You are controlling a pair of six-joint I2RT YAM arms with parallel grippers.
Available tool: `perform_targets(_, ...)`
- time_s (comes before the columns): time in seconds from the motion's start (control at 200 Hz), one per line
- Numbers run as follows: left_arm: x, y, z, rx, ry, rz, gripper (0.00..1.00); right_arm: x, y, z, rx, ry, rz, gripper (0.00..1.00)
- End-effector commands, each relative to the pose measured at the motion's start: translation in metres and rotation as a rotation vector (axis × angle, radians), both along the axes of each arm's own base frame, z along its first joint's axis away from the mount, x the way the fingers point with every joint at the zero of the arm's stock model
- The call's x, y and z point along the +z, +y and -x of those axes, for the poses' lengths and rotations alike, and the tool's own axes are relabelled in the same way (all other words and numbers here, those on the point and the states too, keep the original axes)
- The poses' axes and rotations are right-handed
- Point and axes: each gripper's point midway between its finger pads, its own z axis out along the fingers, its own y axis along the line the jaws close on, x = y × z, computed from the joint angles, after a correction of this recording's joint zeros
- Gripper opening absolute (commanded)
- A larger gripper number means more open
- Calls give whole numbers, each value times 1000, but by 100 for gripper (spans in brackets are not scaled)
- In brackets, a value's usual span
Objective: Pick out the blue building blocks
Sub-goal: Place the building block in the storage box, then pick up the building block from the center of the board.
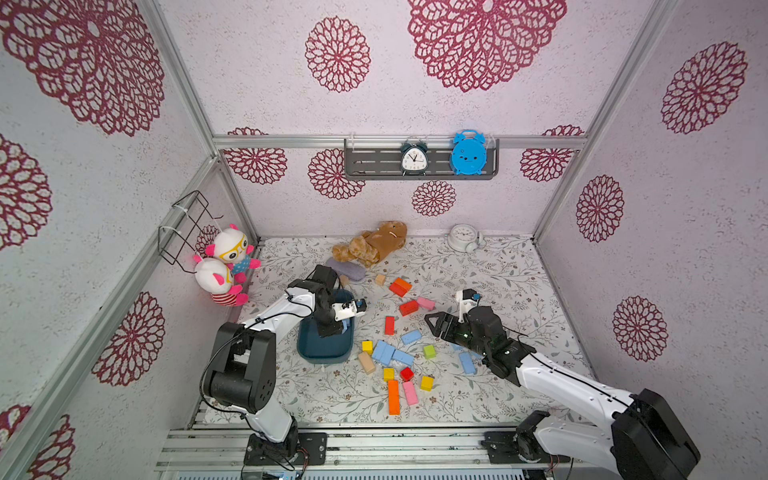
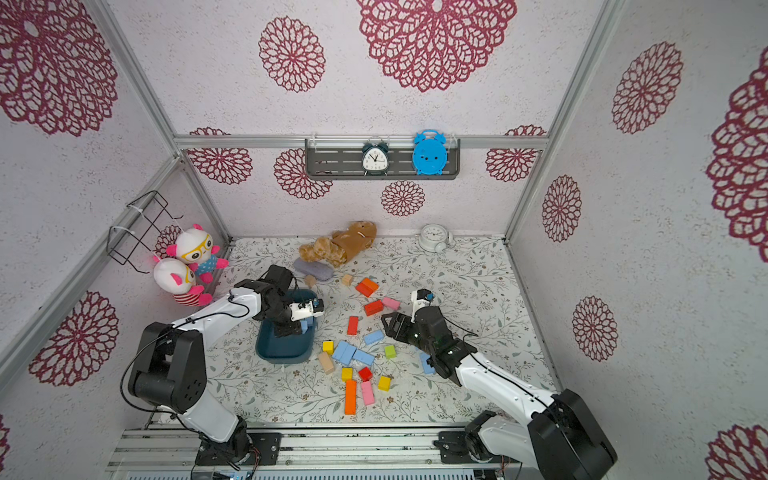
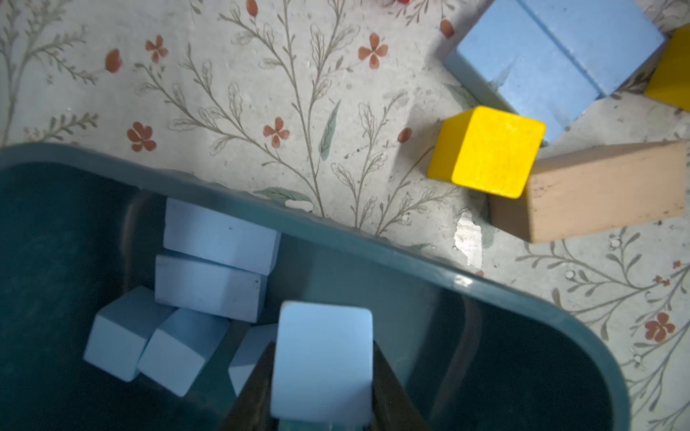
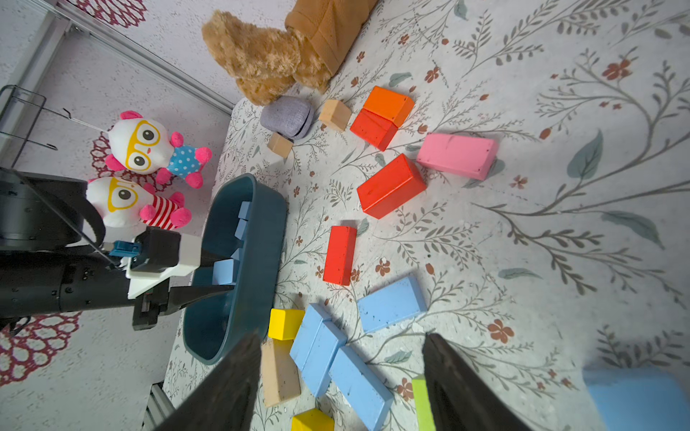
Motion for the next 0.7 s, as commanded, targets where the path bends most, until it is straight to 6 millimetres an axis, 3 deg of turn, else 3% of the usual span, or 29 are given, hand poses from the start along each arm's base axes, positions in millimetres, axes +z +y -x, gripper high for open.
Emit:
perform_targets(0.0, 4, 8, 0, -114, -7, -75, 44, 6, 1, -4, 6, -40, 5, 72)
perform_targets(0.09, 6, 7, -1, -103, -14, -66, 58, 3, 2, -5, 8, -33, 10, 72)
perform_targets(0.27, 20, -1, -8, -36, -62, 2, 64, 1, 7, -10, 26, -17, 32, 72)
perform_targets(0.43, 60, -23, -30, 144, -131, 202, 72, -7, 5, -14, 49, 30, 136, 72)
perform_targets(0.545, 101, -35, -55, 366, -154, 413, 78, -22, -14, -15, 26, 107, 275, 72)
perform_targets(0.695, 139, -37, -86, 631, -146, 704, 88, -40, -65, -15, -54, 222, 456, 72)
